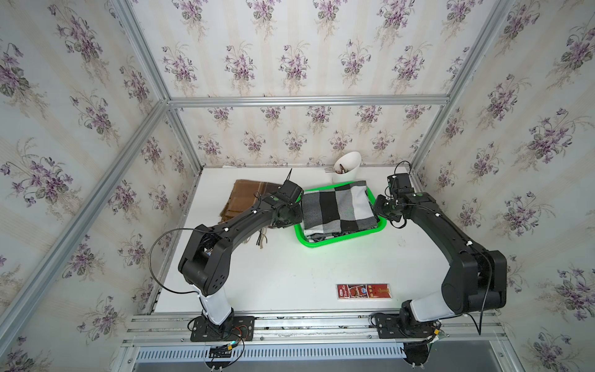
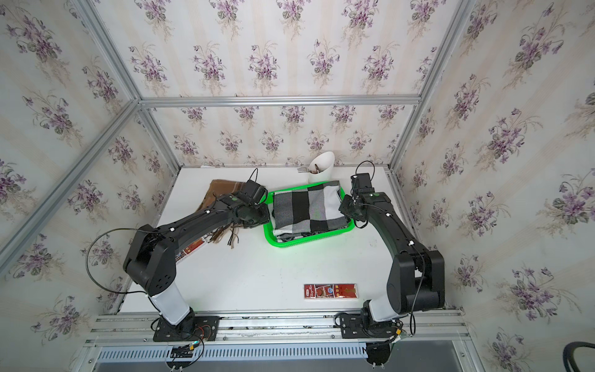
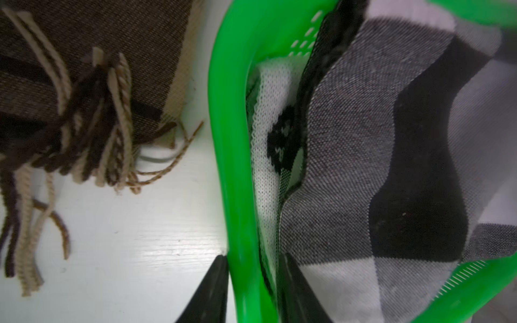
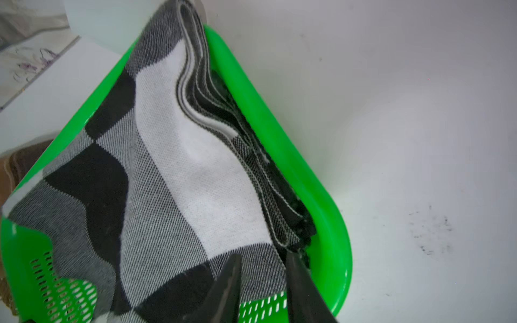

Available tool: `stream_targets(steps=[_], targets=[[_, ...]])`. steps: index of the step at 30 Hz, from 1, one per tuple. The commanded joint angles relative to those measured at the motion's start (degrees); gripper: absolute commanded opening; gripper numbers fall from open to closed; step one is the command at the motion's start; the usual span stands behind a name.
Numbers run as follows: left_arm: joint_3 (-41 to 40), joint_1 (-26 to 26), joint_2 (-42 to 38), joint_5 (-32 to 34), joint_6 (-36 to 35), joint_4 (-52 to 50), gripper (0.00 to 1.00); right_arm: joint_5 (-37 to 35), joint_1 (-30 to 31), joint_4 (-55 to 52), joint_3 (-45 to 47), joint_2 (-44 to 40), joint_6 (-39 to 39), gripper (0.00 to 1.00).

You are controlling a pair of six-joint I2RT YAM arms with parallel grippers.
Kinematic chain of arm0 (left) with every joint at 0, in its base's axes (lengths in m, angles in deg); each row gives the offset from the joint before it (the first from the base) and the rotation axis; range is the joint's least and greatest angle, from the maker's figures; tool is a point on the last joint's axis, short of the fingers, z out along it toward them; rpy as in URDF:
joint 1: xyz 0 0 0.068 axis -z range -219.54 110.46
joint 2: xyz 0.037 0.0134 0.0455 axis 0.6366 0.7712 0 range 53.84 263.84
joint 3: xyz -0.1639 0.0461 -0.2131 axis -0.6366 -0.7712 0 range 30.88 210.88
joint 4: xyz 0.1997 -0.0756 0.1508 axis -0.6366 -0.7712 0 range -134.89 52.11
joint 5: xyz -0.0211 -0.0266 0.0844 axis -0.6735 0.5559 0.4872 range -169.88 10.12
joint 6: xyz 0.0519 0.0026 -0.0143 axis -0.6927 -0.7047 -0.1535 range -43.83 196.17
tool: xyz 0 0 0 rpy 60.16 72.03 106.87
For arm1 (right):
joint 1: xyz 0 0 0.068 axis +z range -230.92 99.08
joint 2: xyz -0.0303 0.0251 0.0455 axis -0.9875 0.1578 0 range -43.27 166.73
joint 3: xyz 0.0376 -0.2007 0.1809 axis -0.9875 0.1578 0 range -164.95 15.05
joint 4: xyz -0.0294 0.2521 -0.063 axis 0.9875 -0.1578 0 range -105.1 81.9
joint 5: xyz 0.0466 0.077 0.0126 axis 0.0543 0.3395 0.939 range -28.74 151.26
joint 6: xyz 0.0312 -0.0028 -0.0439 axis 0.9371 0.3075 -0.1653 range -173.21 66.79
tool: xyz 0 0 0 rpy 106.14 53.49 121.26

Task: Put the folded scarf in the basket
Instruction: Move the basket to the center of the board, then adjust the scarf at the basket.

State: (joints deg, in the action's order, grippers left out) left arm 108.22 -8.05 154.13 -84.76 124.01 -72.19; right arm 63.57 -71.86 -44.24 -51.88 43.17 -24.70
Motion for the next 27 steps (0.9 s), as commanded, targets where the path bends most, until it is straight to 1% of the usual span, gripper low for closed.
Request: stream_targets(steps=[1, 2, 5, 8, 10, 12, 15, 18, 22, 24, 25, 26, 27], targets=[[-0.2, -0.6, -1.3, 2.0, -3.1, -0.7, 0.56, 0.3, 0.3, 0.9, 1.1, 1.2, -0.6, 0.36], [-0.2, -0.6, -1.2, 1.9, -3.1, -0.8, 0.59, 0.8, 0.3, 1.5, 1.7, 1.3, -0.9, 0.37], [0.4, -0.9, -1.3, 2.2, -2.6, -1.8, 0.59, 2.8, 0.5, 2.6, 2.5, 1.9, -2.5, 0.40], [0.4, -0.9, -3.1, 1.9, -1.7, -0.9, 0.59, -1.0, 0.4, 0.1, 1.4, 2.8, -4.3, 0.40], [2.3, -0.9, -3.5, 0.4, -1.2, -1.0, 0.59, -2.8, 0.3, -0.4, 1.0, 2.2, -5.3, 0.41], [5.1, -0.9, -2.8, -0.6, -1.0, -1.8, 0.59, -2.1, 0.3, -1.1, 0.5, 2.8, -6.0, 0.42], [9.1, -0.9, -0.5, -0.5, -1.2, -2.3, 0.59, -2.3, 0.5, -2.1, 0.6, 4.2, -6.5, 0.40], [14.0, -1.2, 4.0, -0.9, -2.6, -3.0, 0.59, -2.4, 0.5, -0.7, 2.0, 4.4, -6.5, 0.39], [19.4, -1.7, 10.8, -2.6, -4.4, -2.6, 0.59, -2.0, 0.5, 0.1, 1.6, 6.8, -6.3, 0.37], [21.2, -1.8, 12.9, -2.5, -5.5, -2.1, 0.59, -1.7, 0.5, 0.8, 1.7, 7.2, -5.9, 0.33], [22.4, -1.8, 14.2, -1.8, -6.2, -2.7, 0.59, -1.5, 0.5, 1.2, 1.8, 7.4, -5.6, 0.29], [23.1, -1.8, 15.0, -1.1, -6.8, -2.8, 0.59, -1.5, 0.5, 1.4, 1.8, 7.4, -5.3, 0.21], [23.6, -1.9, 15.8, -0.5, -7.5, -2.7, 0.60, -1.8, 0.6, 1.6, 2.0, 7.3, -4.9, 0.09]])
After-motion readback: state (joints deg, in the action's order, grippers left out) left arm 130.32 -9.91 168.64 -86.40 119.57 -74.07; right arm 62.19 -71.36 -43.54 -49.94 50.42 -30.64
